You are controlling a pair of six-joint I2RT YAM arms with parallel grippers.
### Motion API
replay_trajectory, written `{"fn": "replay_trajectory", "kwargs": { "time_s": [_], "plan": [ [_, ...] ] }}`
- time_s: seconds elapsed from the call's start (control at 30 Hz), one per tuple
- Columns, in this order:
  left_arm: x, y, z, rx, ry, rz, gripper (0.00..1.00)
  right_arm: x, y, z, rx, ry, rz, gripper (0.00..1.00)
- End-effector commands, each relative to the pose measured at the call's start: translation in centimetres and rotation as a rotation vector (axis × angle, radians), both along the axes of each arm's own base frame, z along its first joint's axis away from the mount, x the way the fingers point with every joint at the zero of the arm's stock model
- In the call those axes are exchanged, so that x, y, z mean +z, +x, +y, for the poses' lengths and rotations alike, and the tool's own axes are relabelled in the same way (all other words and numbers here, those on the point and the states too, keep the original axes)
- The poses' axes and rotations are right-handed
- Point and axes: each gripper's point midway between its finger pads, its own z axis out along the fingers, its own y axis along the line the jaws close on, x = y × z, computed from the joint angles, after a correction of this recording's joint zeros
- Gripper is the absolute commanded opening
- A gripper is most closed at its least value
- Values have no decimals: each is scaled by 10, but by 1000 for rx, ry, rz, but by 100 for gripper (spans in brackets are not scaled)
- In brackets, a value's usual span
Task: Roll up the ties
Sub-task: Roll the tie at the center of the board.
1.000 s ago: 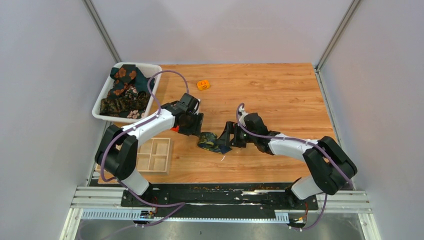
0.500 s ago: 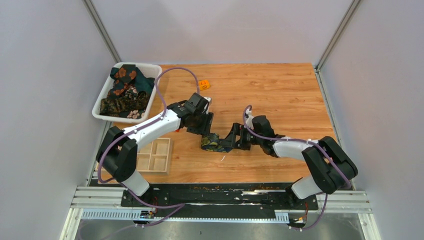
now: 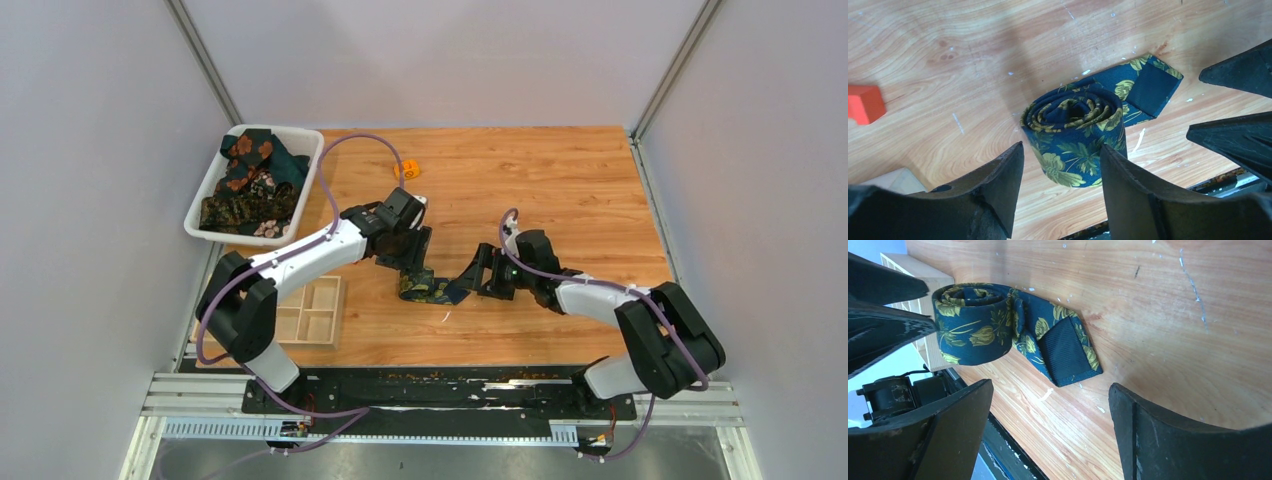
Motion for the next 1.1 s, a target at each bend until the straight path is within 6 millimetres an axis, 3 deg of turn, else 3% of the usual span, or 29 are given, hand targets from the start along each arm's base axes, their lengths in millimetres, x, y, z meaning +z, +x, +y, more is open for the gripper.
{"fn": "replay_trajectory", "kwargs": {
  "time_s": [0.0, 0.13, 0.33, 0.6, 1.07],
  "plan": [
    [42, 11, 10, 49, -14, -123, 69, -5, 0, 1, 18, -3, -5, 88],
    [56, 9, 24, 68, 13, -167, 76, -8, 0, 5, 37, 11, 6, 88],
    [29, 0, 35, 51, 70, -124, 76, -12, -2, 11, 64, 42, 29, 88],
    [-5, -1, 20, 13, 61, -51, 74, -14, 0, 20, 91, 79, 48, 87],
    [-13, -2, -18, -13, -96, 9, 70, -10, 11, 39, 132, 125, 46, 82]
  ]
}}
